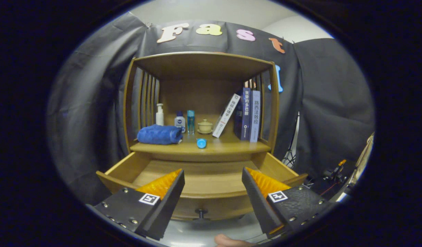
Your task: Pull open the drawer, take out the items inside it, and place them on the countertop above the cabinet.
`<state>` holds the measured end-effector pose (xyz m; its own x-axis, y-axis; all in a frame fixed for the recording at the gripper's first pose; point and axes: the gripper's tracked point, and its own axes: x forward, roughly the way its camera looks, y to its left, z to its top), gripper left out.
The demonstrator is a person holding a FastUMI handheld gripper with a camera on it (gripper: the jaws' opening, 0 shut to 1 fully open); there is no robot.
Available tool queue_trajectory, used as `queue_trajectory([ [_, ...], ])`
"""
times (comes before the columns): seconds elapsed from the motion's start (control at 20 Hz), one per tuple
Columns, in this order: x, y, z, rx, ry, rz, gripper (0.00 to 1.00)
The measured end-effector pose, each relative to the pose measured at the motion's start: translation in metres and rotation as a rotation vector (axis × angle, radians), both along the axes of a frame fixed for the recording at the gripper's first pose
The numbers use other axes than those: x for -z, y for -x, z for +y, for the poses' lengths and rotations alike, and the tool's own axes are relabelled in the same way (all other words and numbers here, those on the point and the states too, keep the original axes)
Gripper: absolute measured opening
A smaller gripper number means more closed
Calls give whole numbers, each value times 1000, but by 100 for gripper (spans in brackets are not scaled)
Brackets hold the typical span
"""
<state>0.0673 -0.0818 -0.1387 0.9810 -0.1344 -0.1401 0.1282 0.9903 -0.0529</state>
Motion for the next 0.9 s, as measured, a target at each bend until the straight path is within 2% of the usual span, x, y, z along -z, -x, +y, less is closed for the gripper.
queue_trajectory([
  [0.3, 61, 7, -12, 23, 11, 47, 99],
  [0.55, 96, 22, -1, 8, -104, 101, 99],
  [0.9, 127, 16, 11, -18, -145, 179, 100],
])
